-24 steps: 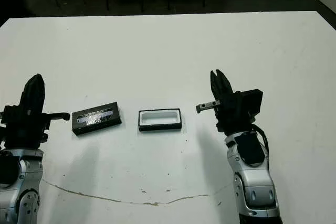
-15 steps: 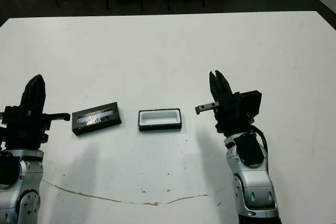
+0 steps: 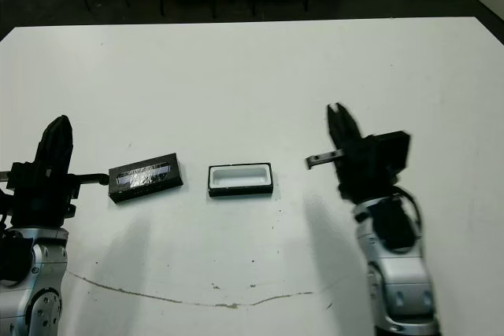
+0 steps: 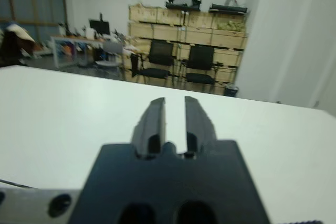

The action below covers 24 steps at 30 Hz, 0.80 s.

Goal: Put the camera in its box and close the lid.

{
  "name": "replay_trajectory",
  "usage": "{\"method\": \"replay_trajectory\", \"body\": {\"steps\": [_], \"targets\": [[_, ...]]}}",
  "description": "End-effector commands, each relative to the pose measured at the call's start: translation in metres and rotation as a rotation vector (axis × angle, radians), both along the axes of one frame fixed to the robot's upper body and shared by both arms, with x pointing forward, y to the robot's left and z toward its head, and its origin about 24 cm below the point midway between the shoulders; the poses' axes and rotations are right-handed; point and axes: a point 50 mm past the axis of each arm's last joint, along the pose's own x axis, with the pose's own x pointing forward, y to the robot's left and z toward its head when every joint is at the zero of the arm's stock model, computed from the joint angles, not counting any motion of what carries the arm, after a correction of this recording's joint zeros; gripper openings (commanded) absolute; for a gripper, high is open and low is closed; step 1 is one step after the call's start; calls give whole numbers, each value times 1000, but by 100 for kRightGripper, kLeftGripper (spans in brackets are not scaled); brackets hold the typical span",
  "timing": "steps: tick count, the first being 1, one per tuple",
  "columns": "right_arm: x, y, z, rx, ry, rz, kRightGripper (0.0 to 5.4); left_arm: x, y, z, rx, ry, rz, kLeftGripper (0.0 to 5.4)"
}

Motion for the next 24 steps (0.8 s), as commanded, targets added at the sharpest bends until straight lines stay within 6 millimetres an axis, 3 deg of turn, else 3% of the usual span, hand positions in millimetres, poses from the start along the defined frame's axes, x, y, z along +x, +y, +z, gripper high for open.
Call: {"method": "replay_trajectory", "body": {"steps": [1,10,24], "targets": [[1,-10,0,-39,49,-34,107,-1,0,-3,11,31,4,0],[4,-16,-12,-90,138,-50,262,-1,0,-3,10,31,-2,0],[-4,-2,-33,88,284,-118,510,-2,4,-5,17,33,5,0]]}}
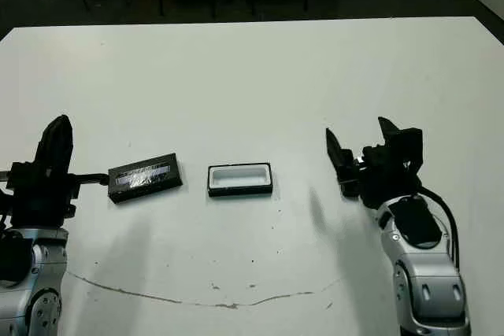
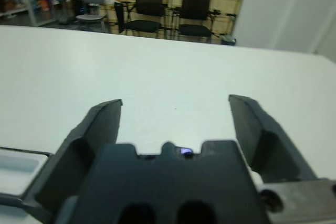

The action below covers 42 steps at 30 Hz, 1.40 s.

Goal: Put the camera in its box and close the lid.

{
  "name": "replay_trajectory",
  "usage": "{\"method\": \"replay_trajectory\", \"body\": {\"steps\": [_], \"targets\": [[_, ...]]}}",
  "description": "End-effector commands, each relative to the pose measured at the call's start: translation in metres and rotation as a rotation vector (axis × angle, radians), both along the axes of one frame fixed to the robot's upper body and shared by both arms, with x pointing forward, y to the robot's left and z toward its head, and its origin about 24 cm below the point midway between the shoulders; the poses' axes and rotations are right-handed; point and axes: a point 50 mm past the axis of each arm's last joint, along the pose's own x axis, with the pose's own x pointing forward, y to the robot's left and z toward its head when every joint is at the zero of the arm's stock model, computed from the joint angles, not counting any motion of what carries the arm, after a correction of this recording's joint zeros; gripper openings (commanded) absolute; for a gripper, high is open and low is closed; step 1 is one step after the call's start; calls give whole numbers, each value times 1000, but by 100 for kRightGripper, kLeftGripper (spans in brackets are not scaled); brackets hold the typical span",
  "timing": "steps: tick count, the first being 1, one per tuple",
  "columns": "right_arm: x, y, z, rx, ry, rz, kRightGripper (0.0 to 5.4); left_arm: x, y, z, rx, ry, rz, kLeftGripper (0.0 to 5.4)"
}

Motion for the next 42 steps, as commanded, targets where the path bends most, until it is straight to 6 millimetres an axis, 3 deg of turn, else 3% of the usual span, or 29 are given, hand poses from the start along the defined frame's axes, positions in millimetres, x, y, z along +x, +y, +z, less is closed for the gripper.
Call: {"method": "replay_trajectory", "body": {"steps": [1,11,42], "targets": [[-3,1,-9,19,40,-49,528,0,3,-6,11,34,3,0],[-10,10,-25,-15,52,-167,538,-1,4,-7,4,35,-5,0],[-20,7,-56,11,203,-188,538,-3,4,-10,-1,49,-9,0]]}}
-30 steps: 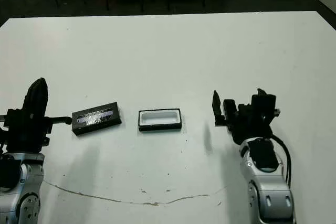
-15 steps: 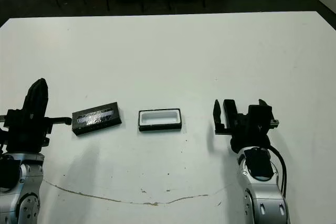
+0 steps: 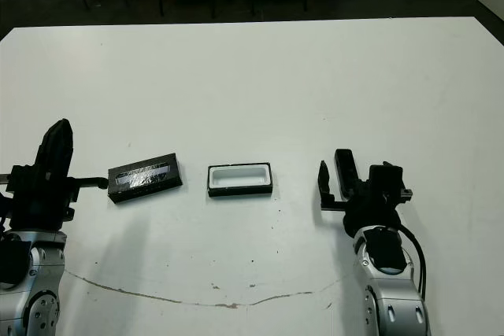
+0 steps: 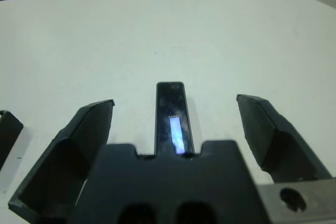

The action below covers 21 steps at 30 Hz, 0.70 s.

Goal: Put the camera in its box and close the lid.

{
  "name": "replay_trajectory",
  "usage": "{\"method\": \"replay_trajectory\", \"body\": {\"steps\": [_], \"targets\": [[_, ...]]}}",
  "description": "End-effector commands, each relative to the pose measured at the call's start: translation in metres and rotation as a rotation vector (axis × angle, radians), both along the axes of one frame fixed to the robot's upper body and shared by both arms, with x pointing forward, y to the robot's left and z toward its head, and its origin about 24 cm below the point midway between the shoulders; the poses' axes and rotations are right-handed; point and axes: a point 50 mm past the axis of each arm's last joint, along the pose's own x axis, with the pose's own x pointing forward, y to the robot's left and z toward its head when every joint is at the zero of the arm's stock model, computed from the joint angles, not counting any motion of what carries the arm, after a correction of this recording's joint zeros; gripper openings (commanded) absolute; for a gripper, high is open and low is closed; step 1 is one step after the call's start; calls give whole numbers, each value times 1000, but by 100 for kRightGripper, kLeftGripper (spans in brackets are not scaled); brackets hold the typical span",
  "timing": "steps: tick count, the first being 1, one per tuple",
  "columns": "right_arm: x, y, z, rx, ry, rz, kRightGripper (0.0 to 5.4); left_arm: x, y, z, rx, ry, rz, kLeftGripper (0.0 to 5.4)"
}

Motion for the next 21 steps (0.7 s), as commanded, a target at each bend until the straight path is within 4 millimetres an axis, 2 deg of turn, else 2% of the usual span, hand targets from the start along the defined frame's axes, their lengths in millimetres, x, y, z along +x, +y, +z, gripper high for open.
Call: {"method": "replay_trajectory", "body": {"steps": [1,21], "targets": [[-2,-1,-8,-7,45,1,538,-2,2,-6,2,34,6,0],[-7,-1,-20,-39,60,5,538,-2,3,-9,-4,46,1,0]]}}
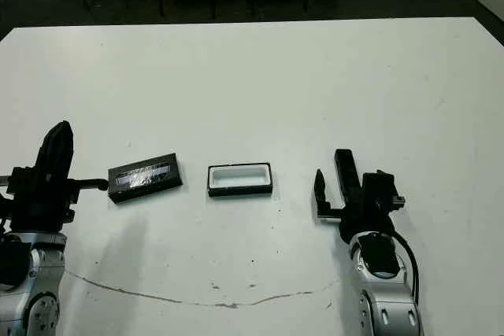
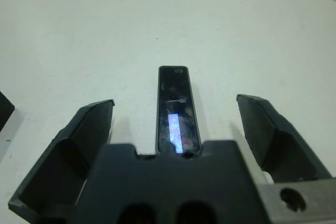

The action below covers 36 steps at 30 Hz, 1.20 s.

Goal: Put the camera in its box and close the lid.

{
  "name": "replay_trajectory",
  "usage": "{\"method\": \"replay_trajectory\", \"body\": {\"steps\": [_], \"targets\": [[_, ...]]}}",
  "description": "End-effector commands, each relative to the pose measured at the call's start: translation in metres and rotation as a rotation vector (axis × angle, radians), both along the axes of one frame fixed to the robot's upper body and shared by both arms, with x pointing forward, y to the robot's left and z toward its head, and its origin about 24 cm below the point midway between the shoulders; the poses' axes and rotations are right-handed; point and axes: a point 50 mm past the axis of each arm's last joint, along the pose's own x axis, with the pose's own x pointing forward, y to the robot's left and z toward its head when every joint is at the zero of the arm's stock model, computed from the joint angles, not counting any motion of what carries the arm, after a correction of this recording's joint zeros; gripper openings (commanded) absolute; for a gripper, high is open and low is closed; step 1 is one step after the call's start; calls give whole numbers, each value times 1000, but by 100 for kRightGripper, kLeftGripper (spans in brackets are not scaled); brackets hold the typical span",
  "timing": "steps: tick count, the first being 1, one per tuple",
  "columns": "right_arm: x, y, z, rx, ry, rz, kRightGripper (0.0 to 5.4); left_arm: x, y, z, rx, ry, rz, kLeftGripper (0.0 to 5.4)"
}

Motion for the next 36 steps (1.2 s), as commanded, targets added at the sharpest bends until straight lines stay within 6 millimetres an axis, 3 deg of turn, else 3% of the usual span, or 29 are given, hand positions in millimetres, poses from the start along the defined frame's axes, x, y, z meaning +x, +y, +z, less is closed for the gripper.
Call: {"method": "replay_trajectory", "body": {"steps": [1,8,31,36], "targets": [[-5,-2,-8,-3,52,-17,538,-1,3,-6,5,37,-1,0],[-4,-2,-7,45,64,-33,498,-1,2,-7,13,40,0,0],[-4,-7,-7,133,167,-46,84,-2,-1,-8,-5,58,5,0],[-4,-8,-5,121,167,-49,74,-2,-1,-8,-10,59,1,0]]}}
